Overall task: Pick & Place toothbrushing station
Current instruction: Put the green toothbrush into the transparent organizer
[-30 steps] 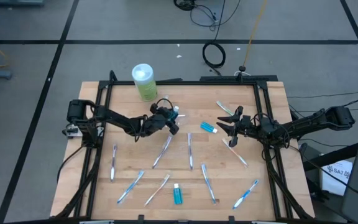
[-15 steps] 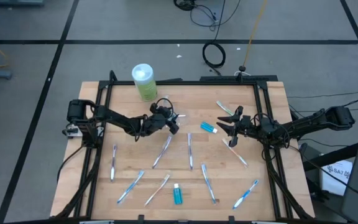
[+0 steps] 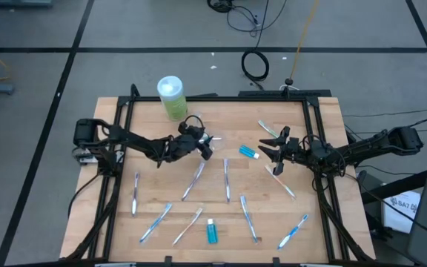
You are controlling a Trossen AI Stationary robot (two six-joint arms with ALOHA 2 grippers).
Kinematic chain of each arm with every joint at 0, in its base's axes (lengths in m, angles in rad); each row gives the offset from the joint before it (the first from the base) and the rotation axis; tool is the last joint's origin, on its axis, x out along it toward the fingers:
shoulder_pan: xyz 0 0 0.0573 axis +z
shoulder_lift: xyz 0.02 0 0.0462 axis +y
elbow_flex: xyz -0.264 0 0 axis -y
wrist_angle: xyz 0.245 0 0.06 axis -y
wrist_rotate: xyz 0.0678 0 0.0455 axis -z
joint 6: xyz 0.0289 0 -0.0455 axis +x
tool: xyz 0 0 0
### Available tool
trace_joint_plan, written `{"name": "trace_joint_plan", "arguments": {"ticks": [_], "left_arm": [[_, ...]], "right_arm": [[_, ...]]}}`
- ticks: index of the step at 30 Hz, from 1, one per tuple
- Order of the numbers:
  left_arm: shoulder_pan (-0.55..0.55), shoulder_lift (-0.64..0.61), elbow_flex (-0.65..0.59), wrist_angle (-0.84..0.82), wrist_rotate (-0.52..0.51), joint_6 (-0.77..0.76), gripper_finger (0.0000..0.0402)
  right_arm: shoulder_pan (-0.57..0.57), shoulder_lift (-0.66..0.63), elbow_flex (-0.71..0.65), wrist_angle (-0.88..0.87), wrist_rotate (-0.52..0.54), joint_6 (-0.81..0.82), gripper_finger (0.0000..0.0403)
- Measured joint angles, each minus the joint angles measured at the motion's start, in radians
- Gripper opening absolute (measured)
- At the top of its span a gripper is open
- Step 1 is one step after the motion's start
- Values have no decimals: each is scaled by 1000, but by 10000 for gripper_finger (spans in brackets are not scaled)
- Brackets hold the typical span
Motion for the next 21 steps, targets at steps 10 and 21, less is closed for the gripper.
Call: {"name": "trace_joint_plan", "arguments": {"ticks": [10,21], "left_arm": [[-82,-195,0,-130,29,42,250],[-199,-371,1,-366,43,9,250]], "right_arm": [[0,0,0,-1,0,0,100],[0,0,0,-95,122,-4,100]]}}
